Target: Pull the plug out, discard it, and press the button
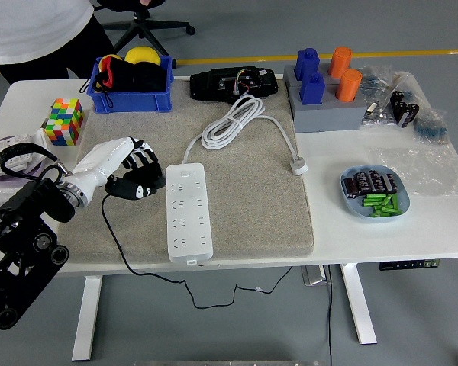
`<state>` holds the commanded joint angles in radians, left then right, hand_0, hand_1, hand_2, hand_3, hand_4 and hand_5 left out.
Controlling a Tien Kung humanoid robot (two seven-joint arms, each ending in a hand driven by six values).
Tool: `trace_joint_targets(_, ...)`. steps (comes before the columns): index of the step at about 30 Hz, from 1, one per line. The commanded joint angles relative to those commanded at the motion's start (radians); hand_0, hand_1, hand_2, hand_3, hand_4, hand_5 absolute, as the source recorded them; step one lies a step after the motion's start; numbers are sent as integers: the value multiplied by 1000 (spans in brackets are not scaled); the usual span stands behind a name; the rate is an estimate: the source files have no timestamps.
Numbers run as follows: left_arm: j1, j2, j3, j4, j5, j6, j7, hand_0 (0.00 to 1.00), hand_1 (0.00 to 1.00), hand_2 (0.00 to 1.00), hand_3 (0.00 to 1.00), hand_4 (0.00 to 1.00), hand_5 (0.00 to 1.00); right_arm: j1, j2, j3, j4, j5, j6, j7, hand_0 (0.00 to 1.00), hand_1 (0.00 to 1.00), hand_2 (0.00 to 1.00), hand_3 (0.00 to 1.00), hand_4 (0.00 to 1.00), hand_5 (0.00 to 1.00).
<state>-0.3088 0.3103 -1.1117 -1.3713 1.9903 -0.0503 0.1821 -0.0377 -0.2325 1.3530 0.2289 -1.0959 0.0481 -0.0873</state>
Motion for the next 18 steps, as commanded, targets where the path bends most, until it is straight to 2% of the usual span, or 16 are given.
trace_joint_targets(5, -8, -14, -1, 78, -8, 13, -13, 489, 341, 338, 494, 713, 2, -1, 0, 1, -1, 0, 0, 0, 733, 678, 660, 635, 745, 600)
trace_joint_targets(6, -8, -17, -1, 88, -10, 21, -20, 570, 526, 502, 599, 749, 2, 0, 0, 1, -2, 0, 0, 0, 733, 678, 661, 634, 745, 600)
trace_joint_targets(11, -13, -26, -4, 122, -15, 36, -37, 570, 526, 502, 599, 749, 2, 2, -1, -3, -1, 1, 1, 0, 733, 678, 661, 634, 745, 600)
trace_joint_targets(12, -14, -27, -6, 124, -17, 34, -35, 784, 860, 806, 848, 896, 2, 2, -2, -4, 0, 1, 1, 0, 733, 678, 660, 634, 745, 600)
trace_joint_targets(17, -18, -25, -8, 122, -26, 21, -25, 784, 860, 806, 848, 896, 2, 0, -5, -8, -2, 3, 0, 0, 733, 678, 660, 634, 745, 600)
trace_joint_targets(18, -19, -24, -8, 121, -25, 20, -24, 826, 939, 886, 902, 936, 2, 0, -6, -9, -2, 3, 0, 0, 733, 678, 661, 634, 745, 600)
